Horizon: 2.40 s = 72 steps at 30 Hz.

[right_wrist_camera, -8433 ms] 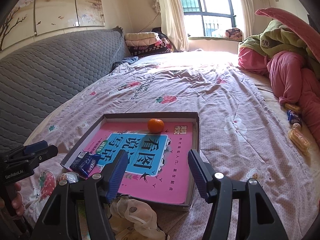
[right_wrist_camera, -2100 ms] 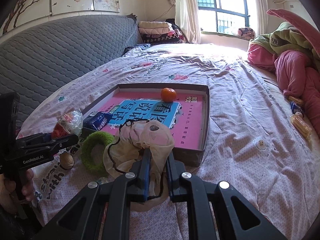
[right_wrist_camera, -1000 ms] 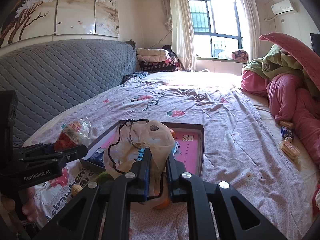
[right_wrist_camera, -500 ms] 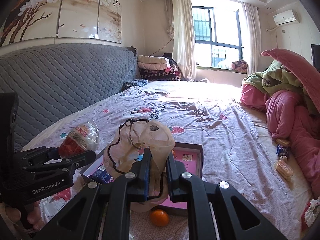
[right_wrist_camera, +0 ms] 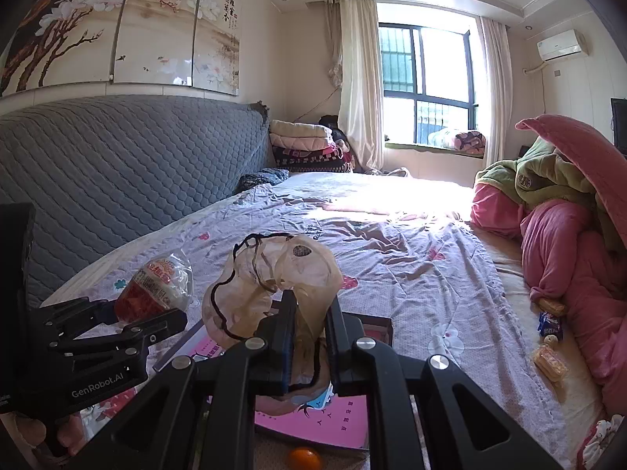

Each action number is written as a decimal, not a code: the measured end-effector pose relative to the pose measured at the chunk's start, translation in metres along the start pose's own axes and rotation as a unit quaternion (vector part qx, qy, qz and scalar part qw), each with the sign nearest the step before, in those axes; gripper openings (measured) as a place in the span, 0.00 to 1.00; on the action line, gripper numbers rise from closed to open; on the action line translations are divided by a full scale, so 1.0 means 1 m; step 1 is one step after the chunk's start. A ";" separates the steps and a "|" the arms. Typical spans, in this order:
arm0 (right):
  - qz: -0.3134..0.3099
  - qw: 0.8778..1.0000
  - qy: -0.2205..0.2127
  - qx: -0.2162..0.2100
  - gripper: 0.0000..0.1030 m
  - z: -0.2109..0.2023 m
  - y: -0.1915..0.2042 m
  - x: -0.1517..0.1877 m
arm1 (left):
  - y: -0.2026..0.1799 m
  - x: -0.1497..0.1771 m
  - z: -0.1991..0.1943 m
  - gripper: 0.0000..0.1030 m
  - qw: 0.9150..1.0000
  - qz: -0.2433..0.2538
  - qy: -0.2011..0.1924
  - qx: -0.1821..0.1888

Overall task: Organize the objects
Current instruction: 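Lift the egg toy with the left tool over the box while the right tool carries the mesh bag there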

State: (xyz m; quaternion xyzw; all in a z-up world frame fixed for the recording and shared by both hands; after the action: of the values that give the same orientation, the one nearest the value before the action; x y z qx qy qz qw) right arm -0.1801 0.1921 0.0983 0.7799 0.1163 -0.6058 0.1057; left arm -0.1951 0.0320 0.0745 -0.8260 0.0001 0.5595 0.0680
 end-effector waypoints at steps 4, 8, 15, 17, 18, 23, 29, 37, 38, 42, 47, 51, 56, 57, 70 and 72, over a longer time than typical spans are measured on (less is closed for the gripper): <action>-0.001 1.000 -0.007 0.003 0.14 0.001 -0.003 -0.005 | -0.003 -0.004 0.007 0.48 1.000 0.003 0.000 -0.004; 0.001 1.000 -0.011 0.007 0.14 0.002 -0.006 -0.003 | -0.006 -0.003 0.012 0.48 1.000 0.008 0.001 -0.005; 0.012 1.000 0.007 0.002 0.14 0.012 -0.012 0.010 | -0.007 0.005 0.024 0.48 1.000 0.008 0.010 -0.005; 0.013 1.000 0.008 0.002 0.14 0.013 -0.013 0.012 | -0.008 0.008 0.028 0.48 1.000 0.009 0.013 -0.005; 0.012 1.000 0.009 0.002 0.14 0.014 -0.014 0.012 | -0.009 0.010 0.030 0.48 1.000 0.009 0.016 -0.005; 0.011 1.000 0.013 0.006 0.14 0.017 -0.017 0.017 | -0.011 0.016 0.036 0.48 1.000 0.011 0.021 -0.005; 0.005 1.000 0.026 0.009 0.14 0.026 -0.019 0.029 | -0.017 0.024 0.051 0.48 0.999 0.016 0.031 -0.005; 0.007 0.998 0.064 0.023 0.14 0.044 -0.029 0.057 | -0.018 0.046 0.072 0.48 0.998 0.025 0.057 -0.013; 0.008 0.997 0.068 0.023 0.14 0.046 -0.029 0.060 | -0.019 0.050 0.075 0.48 0.998 0.024 0.062 -0.011; 0.016 0.997 0.080 0.018 0.14 0.052 -0.031 0.069 | -0.018 0.063 0.084 0.48 0.997 0.020 0.078 -0.009; 0.008 0.995 0.096 0.025 0.14 0.058 -0.028 0.081 | -0.020 0.074 0.092 0.48 0.995 0.025 0.093 -0.011; 0.008 0.994 0.107 0.028 0.14 0.064 -0.030 0.089 | -0.020 0.079 0.095 0.48 0.995 0.023 0.102 -0.006; 0.012 0.992 0.121 0.032 0.14 0.069 -0.033 0.098 | -0.023 0.086 0.101 0.48 0.993 0.018 0.115 0.006; 0.013 0.992 0.123 0.034 0.15 0.070 -0.034 0.099 | -0.022 0.087 0.101 0.48 0.993 0.019 0.116 0.005; 0.009 0.988 0.147 0.038 0.15 0.079 -0.033 0.118 | -0.024 0.104 0.114 0.48 0.987 0.019 0.157 0.016; 0.006 0.988 0.151 0.041 0.15 0.080 -0.034 0.121 | -0.023 0.106 0.116 0.48 0.986 0.017 0.162 0.017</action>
State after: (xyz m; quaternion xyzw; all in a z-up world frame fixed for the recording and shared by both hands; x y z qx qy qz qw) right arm -0.2354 0.2061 -0.0391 0.8668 0.1013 -0.4847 0.0585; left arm -0.2610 0.0758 -0.0636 -0.9044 0.0347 0.4190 0.0721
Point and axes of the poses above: each gripper's, at about its wrist camera, not at the fingertips, and z roughly the way its jaws point, y to its left, x to its underside, the point moved 6 cm from there along z, roughly the way its jaws point, and after that the axes turned 10 degrees about -y, right-handed, at the moved point
